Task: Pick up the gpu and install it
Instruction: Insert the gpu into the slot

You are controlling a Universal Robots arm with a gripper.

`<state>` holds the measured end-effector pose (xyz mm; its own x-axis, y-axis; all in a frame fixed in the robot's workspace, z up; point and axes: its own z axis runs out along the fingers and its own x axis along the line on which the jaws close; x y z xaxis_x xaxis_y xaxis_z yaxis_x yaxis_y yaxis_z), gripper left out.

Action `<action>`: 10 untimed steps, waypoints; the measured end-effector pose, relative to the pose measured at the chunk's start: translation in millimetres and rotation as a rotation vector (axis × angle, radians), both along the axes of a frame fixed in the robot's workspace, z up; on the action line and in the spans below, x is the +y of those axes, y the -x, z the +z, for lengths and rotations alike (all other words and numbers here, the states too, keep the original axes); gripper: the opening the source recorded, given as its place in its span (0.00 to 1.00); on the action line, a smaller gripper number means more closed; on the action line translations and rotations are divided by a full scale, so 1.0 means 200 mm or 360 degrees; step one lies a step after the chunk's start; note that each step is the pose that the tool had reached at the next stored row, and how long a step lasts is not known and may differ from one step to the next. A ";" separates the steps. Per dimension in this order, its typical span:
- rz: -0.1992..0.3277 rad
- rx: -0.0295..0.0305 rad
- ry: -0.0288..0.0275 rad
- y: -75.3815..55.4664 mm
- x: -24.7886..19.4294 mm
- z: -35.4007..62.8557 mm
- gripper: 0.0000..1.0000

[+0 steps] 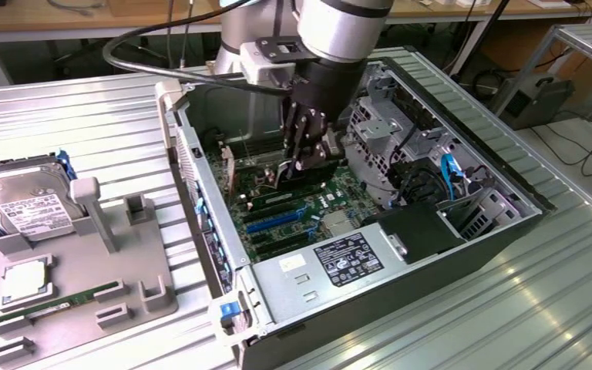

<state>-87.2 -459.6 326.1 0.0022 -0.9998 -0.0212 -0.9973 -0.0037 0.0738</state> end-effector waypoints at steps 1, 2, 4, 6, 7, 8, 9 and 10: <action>0.0024 0.00000 -0.00002 0.00 0.000 -0.064 0.26; 0.0046 0.00000 -0.00001 0.00 0.000 -0.138 0.26; 0.0057 -0.00002 -0.00053 0.04 0.008 -0.284 0.26; 0.0042 0.00003 -0.00051 0.04 0.002 -0.308 0.26; 0.0040 0.00006 0.00110 0.04 -0.007 -0.308 0.26; 0.0040 0.00002 0.00345 0.04 -0.006 -0.306 0.26; 0.0040 -0.00020 0.00453 0.04 -0.003 -0.304 0.26; 0.0033 -0.00067 0.00462 0.04 -0.001 -0.305 0.26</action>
